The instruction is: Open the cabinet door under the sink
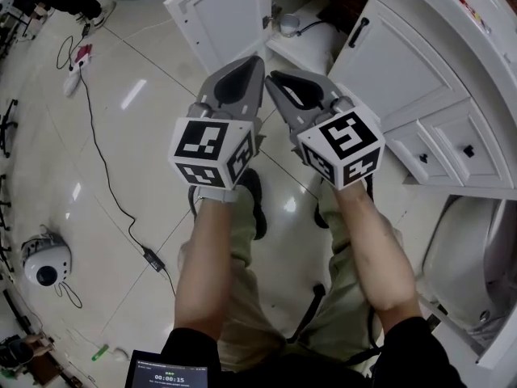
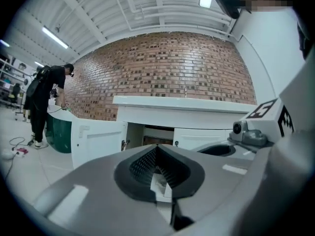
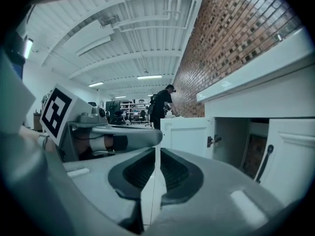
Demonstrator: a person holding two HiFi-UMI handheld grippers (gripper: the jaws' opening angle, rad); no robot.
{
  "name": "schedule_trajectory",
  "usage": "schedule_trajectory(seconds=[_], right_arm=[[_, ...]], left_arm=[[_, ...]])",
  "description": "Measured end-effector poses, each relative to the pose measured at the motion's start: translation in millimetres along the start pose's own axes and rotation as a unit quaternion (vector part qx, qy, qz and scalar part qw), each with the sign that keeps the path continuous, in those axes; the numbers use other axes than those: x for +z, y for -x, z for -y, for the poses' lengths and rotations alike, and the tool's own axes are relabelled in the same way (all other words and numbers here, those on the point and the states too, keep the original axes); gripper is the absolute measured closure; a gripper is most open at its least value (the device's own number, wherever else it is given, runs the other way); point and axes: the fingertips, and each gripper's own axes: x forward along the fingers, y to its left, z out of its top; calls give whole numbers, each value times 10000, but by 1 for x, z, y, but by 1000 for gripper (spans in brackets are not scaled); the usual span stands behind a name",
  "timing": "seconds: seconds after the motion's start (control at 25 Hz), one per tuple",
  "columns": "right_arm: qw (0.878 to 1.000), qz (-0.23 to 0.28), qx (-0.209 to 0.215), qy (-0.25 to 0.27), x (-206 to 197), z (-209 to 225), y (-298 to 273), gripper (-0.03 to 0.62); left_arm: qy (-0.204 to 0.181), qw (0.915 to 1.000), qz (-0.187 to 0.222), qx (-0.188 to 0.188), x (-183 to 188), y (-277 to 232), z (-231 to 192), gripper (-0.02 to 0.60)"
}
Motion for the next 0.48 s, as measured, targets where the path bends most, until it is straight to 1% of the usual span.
schedule_trajectory(seconds=[0.08,0.16,0.28,0.4,0.48], right_arm=[[10000,44,-17,-22,-2,-5,16,571],[9999,78,-65,-42,-5,-9,32,571],[9997,115,-135,-157,-12,-15,48,571],[9995,131,-149,-236,-16,-23,56,571],[9995,148,-110,-244,-16,-30,58,571]], left_arm=[[169,9998,137,30,8,7,12,566],[302,9993,234,57,8,15,24,566],[426,9990,139,68,-11,32,38,566],[405,9992,-20,-14,-28,47,50,566],[312,9995,7,-51,-28,56,55,566]])
